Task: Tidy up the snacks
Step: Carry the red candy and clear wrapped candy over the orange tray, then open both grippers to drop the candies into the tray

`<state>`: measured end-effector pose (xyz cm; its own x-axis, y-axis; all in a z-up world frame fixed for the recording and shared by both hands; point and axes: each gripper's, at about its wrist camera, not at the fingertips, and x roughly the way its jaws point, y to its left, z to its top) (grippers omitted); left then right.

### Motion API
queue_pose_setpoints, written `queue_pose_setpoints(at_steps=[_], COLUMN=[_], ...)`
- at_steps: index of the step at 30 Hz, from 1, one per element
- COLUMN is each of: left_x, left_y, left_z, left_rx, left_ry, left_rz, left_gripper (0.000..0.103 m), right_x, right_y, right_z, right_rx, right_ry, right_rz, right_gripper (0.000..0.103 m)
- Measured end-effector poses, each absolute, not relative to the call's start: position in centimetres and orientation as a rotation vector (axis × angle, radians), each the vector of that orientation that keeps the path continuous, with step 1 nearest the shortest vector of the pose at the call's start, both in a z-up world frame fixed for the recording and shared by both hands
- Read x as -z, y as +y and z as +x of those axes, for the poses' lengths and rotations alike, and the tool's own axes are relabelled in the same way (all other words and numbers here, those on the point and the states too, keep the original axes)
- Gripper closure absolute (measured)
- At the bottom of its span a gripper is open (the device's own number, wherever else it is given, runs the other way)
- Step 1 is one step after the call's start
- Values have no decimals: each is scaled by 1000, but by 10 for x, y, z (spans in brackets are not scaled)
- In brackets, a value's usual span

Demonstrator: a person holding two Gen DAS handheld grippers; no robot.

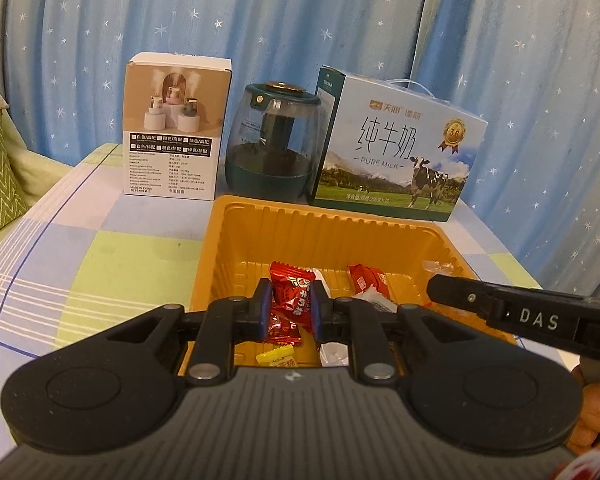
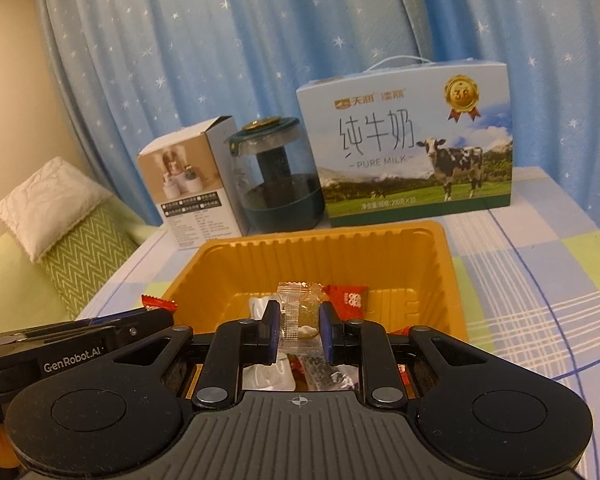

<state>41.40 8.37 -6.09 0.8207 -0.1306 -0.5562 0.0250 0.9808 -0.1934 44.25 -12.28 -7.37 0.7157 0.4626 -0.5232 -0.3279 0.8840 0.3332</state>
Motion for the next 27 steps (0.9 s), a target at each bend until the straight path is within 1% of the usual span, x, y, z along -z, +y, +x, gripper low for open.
queue_pose_setpoints(at_steps=[5, 6, 7, 8, 20, 27], left_x=[62, 62, 62, 62, 61, 60], left_y=[83, 83, 83, 84, 92, 105], left_z=[414, 414, 414, 414, 410, 409], left_rx=[86, 80, 75, 73, 45, 10], left_ry=[600, 597, 599, 600, 605, 600], left_rz=[-187, -185, -182, -181, -148, -180], left_gripper=[85, 82, 66, 56, 56, 56], right_x=[76, 77, 77, 77, 72, 70], right_y=[-120, -119, -119, -119, -119, -116], right_z=[441, 441, 441, 440, 440, 439], right_rx=[-447, -447, -447, -447, -463, -475], right_ry=[645, 646, 647, 647, 641, 634], right_rz=[215, 214, 214, 214, 238, 256], right_gripper=[82, 82, 82, 82, 82, 82])
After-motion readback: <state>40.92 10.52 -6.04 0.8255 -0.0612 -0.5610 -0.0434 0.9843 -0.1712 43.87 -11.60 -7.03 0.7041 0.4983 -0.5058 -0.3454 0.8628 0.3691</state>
